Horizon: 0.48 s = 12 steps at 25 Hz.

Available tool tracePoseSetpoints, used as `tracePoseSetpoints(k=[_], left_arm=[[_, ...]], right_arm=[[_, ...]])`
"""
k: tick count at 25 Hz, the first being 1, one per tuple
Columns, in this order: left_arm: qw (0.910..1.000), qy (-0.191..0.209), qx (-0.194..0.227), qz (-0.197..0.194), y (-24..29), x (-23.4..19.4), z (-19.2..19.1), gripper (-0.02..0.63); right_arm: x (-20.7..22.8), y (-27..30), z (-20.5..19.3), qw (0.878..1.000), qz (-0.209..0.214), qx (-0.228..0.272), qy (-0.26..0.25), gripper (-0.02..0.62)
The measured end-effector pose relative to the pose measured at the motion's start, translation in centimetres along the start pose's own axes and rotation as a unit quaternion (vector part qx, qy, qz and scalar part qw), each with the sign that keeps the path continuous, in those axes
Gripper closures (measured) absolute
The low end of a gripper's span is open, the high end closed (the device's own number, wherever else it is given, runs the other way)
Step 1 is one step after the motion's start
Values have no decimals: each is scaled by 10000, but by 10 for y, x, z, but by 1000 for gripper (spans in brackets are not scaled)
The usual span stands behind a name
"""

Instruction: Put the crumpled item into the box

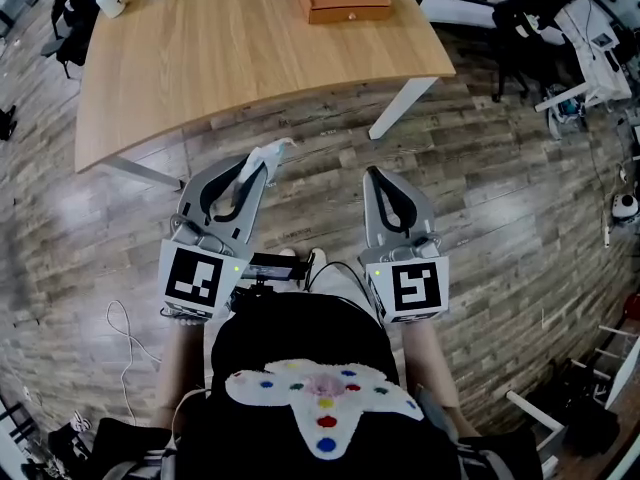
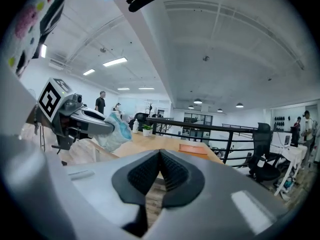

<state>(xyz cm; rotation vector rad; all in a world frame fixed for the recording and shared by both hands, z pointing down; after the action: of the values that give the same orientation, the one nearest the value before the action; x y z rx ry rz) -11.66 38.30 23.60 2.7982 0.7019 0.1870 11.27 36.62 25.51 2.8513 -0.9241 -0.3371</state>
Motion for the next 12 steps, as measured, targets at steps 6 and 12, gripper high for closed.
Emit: tracePoseSetpoints(k=[6,12], left_arm=[[9998,15,-39,202,4,16,3,555],[9995,1,18,323,7,40,4,555]], right_arm=[[16,-10,-12,9996,59,39,279,588],[30,-23,-18,9994,276,93,210,588]])
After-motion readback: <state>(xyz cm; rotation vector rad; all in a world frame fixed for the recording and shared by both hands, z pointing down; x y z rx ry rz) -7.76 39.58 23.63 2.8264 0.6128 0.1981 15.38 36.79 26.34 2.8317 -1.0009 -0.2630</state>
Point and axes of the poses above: the fingertips, and each gripper's own axes: y forward along the fingers, x to its right, z out of its top, the point moved 9 cm from there along -y, backward along the fingers, and after that the axes turned 4 degrees about -y, right-handed, at the moved point
